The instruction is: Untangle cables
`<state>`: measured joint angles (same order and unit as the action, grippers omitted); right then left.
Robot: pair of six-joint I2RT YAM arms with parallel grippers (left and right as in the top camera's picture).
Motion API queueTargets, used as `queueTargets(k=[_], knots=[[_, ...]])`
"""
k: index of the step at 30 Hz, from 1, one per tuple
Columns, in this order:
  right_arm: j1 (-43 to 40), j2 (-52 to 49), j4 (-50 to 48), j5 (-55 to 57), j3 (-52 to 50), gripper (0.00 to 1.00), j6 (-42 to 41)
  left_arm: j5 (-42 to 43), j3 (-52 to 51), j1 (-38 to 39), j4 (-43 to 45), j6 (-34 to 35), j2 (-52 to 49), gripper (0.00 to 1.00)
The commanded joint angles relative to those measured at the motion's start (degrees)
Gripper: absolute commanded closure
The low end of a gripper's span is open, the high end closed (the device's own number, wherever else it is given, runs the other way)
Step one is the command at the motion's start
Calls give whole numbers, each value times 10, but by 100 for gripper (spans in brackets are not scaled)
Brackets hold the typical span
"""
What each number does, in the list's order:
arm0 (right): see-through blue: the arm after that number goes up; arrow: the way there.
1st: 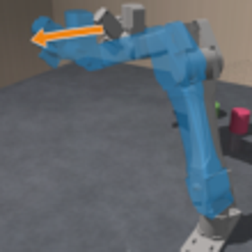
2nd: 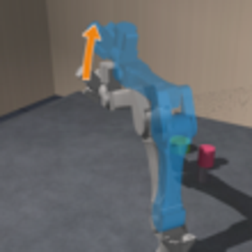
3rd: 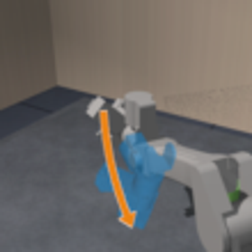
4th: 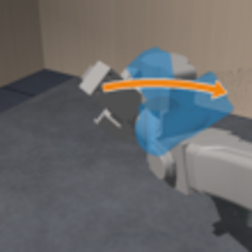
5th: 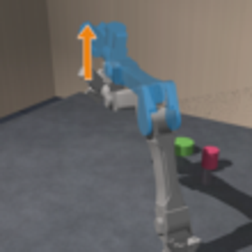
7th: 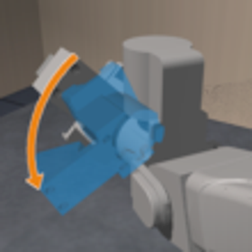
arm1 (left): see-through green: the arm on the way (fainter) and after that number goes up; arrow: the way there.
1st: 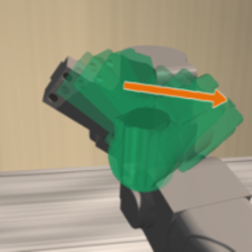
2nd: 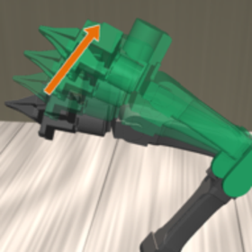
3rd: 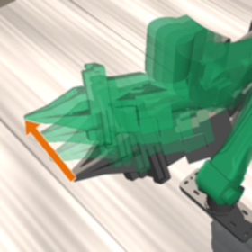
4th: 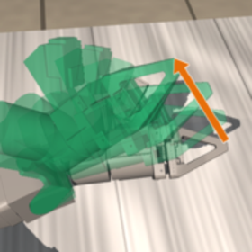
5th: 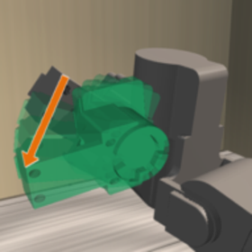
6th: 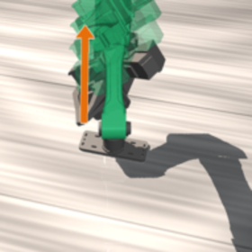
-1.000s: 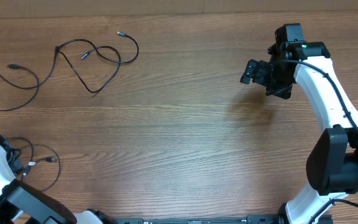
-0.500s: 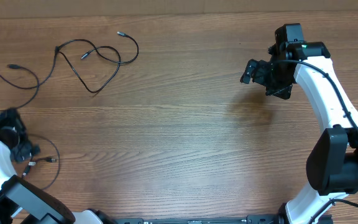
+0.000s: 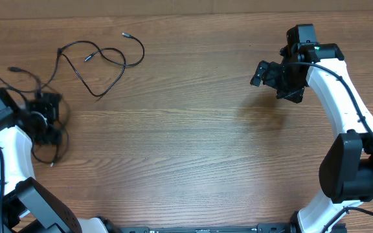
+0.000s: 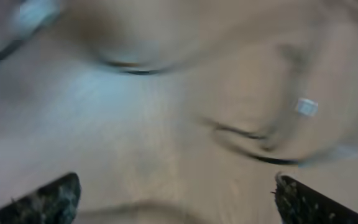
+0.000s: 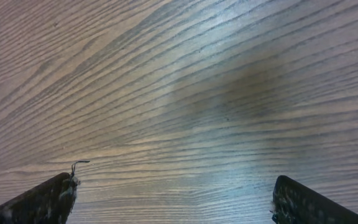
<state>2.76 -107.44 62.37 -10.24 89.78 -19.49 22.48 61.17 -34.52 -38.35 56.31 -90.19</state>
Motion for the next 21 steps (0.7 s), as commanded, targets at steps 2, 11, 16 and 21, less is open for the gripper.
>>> queueTargets(k=[2, 11, 16, 21], knots=[[2, 0, -3, 0, 2, 0, -3, -154, -2, -16, -114, 186, -3, 0], [2, 0, -14, 0, 2, 0, -3, -108, 2, -74, -70, 68, -3, 0], [2, 0, -14, 0, 2, 0, -3, -100, 5, -115, -97, 136, -3, 0], [2, 0, -23, -1, 2, 0, -3, -20, 5, -118, -124, 166, -4, 0]])
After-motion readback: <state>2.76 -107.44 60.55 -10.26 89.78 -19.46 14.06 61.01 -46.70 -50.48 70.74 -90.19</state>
